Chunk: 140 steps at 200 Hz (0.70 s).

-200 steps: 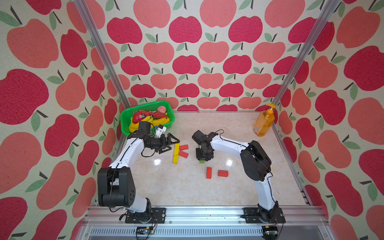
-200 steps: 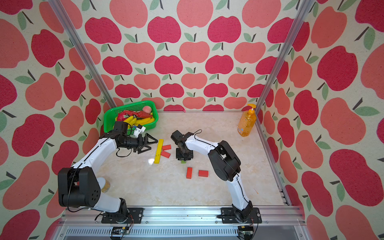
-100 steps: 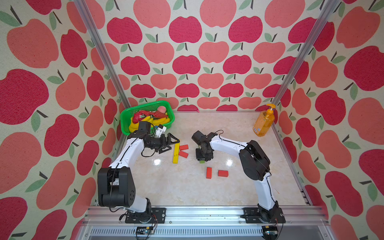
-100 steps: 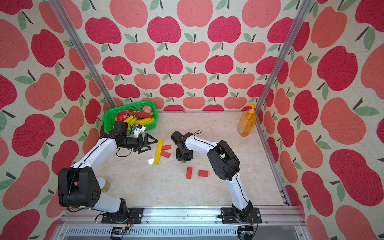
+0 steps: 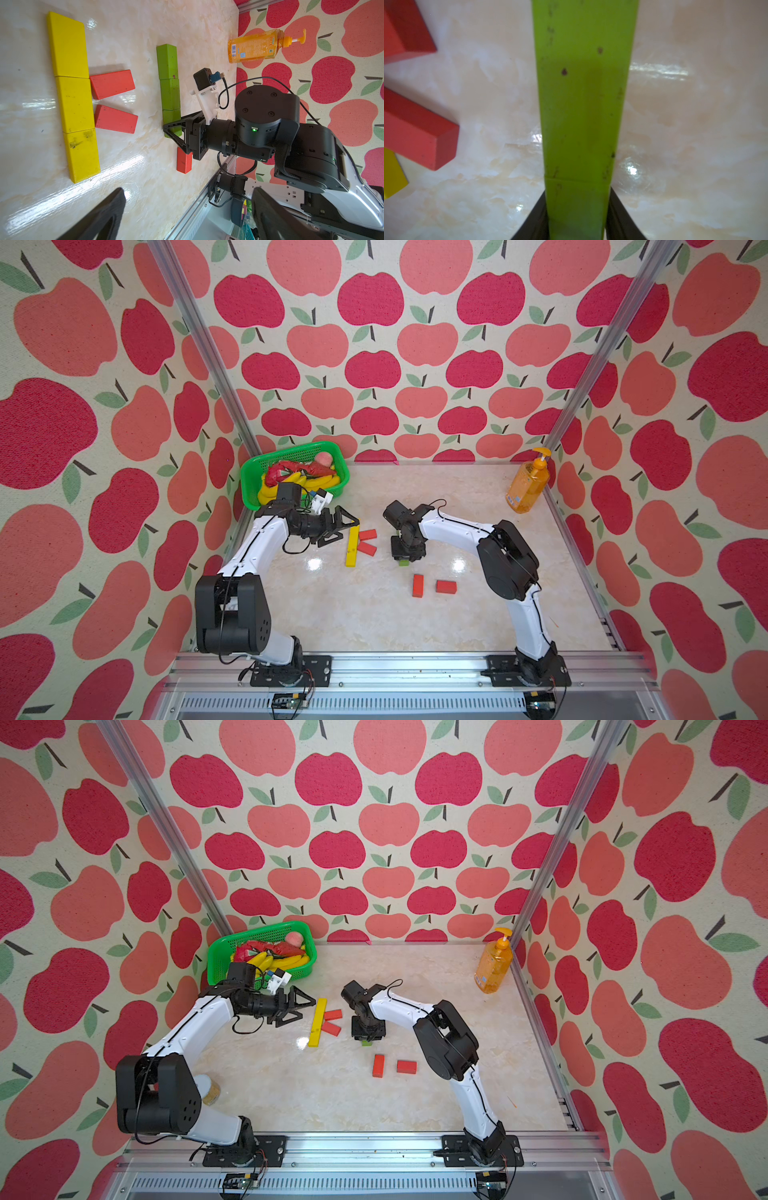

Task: Assemble the letter k with building blocks
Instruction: Assemble the building block at the center of the board.

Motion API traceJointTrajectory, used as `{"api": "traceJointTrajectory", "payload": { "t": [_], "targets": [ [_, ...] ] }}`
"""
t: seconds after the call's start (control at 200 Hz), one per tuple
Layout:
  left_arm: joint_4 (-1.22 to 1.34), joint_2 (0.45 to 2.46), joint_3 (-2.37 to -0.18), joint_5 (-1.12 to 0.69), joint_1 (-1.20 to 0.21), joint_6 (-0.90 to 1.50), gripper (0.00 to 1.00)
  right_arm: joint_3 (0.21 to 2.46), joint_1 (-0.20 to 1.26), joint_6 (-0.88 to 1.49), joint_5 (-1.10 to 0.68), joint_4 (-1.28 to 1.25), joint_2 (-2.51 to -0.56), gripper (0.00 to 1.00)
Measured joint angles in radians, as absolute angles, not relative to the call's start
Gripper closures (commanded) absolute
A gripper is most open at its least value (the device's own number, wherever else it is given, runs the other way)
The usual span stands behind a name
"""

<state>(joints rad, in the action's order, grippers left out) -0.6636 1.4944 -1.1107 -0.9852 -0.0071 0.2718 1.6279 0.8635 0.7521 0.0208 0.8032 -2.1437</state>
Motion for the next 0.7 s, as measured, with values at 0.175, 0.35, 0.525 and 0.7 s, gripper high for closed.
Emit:
{"api": "traceJointTrajectory", "payload": {
  "t": [0.175, 0.35, 0.525, 0.7],
  "targets": [
    [-0.660, 1.497, -1.108, -0.988, -0.007, 0.272, 0.02, 1.629, 0.863, 0.752, 0.028, 0.804, -2.144, 0.54],
    [-0.660, 1.501, -1.105, -0.992, -0.007, 0.272, 0.02, 1.629, 0.863, 0.744, 0.041, 0.793, -2.141, 0.35],
    [-0.660, 1.501, -1.104, -0.994, -0.007, 0.272, 0.02, 1.629, 0.863, 0.728, 0.060, 0.779, -2.134, 0.27],
    [-0.660, 1.502, -1.104, -0.994, -0.007, 0.272, 0.02, 1.629, 0.868, 0.721, 0.088, 0.778, -2.114, 0.27]
  ]
}}
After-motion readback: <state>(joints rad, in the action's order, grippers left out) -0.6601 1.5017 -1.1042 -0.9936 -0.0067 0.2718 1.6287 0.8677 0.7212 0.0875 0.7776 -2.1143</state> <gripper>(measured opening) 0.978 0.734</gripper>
